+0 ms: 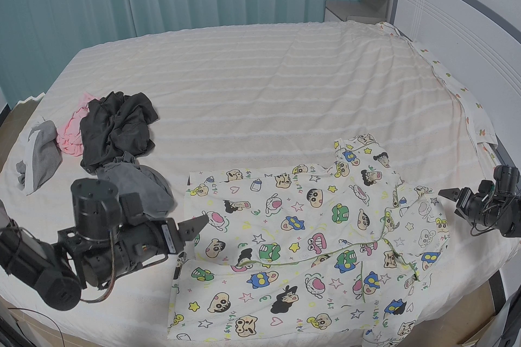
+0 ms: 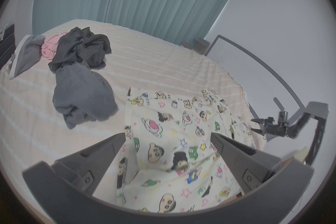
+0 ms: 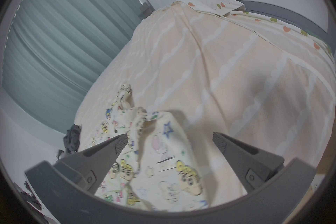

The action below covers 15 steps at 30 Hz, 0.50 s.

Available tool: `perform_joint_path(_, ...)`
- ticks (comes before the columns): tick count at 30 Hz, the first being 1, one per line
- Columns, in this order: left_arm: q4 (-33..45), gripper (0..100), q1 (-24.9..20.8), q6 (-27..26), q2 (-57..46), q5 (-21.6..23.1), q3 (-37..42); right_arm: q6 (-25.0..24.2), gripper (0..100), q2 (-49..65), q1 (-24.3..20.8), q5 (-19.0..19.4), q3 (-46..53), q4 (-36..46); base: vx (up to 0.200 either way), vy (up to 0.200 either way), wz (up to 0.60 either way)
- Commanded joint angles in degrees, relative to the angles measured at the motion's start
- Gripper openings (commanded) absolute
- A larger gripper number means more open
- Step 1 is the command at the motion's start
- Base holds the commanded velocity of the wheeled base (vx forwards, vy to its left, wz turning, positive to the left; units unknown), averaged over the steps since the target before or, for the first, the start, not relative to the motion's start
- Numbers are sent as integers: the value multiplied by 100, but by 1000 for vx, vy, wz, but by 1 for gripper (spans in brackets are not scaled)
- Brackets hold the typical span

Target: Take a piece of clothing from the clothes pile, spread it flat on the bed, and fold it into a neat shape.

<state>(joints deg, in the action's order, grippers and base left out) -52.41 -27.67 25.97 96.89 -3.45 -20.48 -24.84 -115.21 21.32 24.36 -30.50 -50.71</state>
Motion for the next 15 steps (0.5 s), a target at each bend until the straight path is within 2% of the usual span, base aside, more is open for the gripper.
perform_joint_path(1, 1602, 100, 60, 137, 875, -270, -1951, -1145, 100, 1484, -647, -80, 572, -9, 0, 0, 0)
perform_joint_path(5, 2648, 100, 25, 453, 1508, -253, -3094, -2121, 100, 2258, -1051, -291, 809, 0, 0, 0, 0)
perform_joint_path(6, 2648, 100, 25, 453, 1508, -253, -3094, -2121, 100, 2258, -1051, -291, 809, 0, 0, 0, 0)
perform_joint_path(7, 3035, 100, 25, 541, 1869, -261, -3586, -2517, 100, 2486, -1218, -379, 897, 26, 0, 0, 0)
perform_joint_path(8, 3237, 100, 34, 638, 2044, -261, -3823, -2640, 100, 2565, -1297, -414, 967, 26, 0, 0, 0)
perform_joint_path(11, 3659, 100, 95, 866, 2413, -288, -4245, -2675, 100, 2741, -1385, -423, 1196, 18, 0, 0, 0)
perform_joint_path(15, 3659, 100, 473, 849, 2519, -191, -4289, -2613, 100, 2970, -1473, -405, 1591, 9, 0, 0, 0)
